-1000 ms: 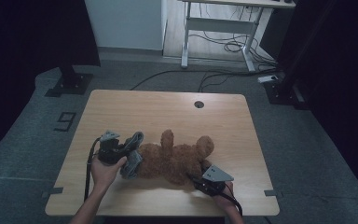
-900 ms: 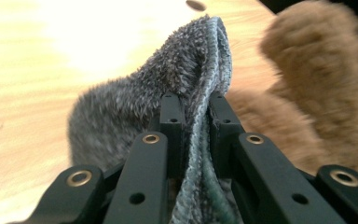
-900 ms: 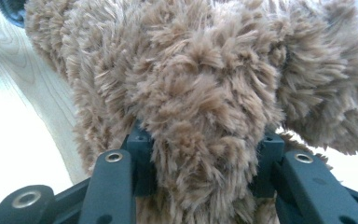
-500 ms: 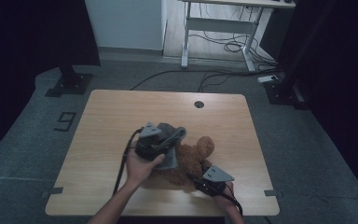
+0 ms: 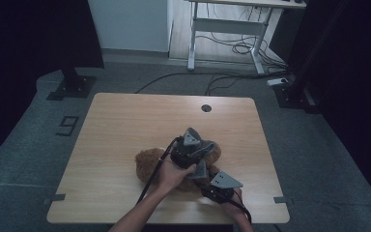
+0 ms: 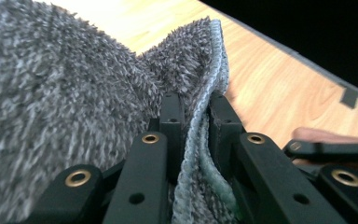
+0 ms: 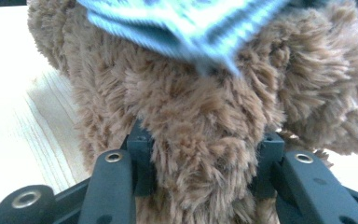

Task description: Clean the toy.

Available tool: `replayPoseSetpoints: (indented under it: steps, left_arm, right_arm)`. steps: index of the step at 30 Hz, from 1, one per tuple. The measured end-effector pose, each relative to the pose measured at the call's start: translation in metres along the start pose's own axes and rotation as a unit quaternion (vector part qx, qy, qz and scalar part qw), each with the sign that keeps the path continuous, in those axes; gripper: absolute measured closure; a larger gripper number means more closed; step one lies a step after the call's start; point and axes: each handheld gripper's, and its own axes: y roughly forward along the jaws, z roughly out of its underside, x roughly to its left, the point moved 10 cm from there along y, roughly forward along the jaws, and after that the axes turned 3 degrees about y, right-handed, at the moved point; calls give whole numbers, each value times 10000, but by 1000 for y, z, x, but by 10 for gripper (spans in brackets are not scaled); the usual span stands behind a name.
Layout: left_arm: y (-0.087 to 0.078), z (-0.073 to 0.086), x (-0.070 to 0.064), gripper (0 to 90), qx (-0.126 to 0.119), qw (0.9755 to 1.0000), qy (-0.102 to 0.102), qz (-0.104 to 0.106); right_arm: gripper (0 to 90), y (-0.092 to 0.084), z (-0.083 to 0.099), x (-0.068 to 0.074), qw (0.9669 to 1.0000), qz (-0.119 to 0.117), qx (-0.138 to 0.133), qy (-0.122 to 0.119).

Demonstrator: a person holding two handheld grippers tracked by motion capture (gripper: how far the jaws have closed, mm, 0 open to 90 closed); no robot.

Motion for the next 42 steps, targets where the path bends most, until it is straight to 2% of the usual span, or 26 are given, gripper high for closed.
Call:
replayPoseSetpoints:
  steps: [3, 7, 9, 10, 14, 16, 20, 21, 24, 29, 32, 34, 36, 38, 42]
  left_arm:
    - [-11, 6, 14, 782, 8, 9999, -60, -134]
    - [-32, 26, 42, 783, 24, 9988, -195, -442]
    - [-43, 34, 51, 785, -96, 9985, -410, -347]
    - [-48, 37, 54, 786, -149, 9984, -444, -324]
    - [-68, 40, 59, 785, -301, 9979, -407, -393]
    - [-77, 40, 66, 785, -368, 9973, -466, -441]
    - [-90, 53, 91, 783, -354, 9947, -648, -716]
    - [-92, 59, 99, 783, -321, 9936, -775, -752]
    - [-94, 79, 115, 781, -341, 9901, -1237, -570]
    - [-102, 95, 130, 781, -308, 9872, -1392, -718]
    - [-102, 110, 141, 784, -108, 9854, -1461, -868]
    - [-100, 124, 148, 785, 68, 9834, -1573, -904]
    - [-99, 130, 150, 785, 91, 9821, -1681, -844]
    - [-103, 123, 147, 785, -26, 9825, -1673, -821]
    - [-109, 85, 123, 786, -322, 9888, -1269, -710]
  right_arm:
    - [544, 0, 0, 0, 10000, 2, 3, 0]
    - [544, 0, 0, -1, 10000, 2, -4, 20]
    - [544, 0, 0, -1, 10000, -10, -17, 40]
    - [544, 0, 0, 0, 10000, -13, -12, 43]
    - [544, 1, 0, 1, 10000, -13, -5, 28]
    - [544, 1, 0, 0, 10000, -14, 7, 39]
    - [543, 1, 0, 0, 10000, -12, -14, 82]
    - [543, 1, 0, 0, 10000, -22, -13, 89]
    - [543, 1, 0, 0, 10000, -35, -18, 77]
    - [543, 1, 1, 1, 10000, -33, -5, 63]
    - [542, 1, 1, 1, 10000, -29, -3, 61]
    - [542, 1, 1, 0, 10000, -35, -3, 87]
    - [542, 0, 1, -1, 9999, -35, 2, 96]
    - [542, 0, 2, -1, 9999, -33, 4, 95]
    - [544, 1, 1, -2, 10000, 24, -1, 83]
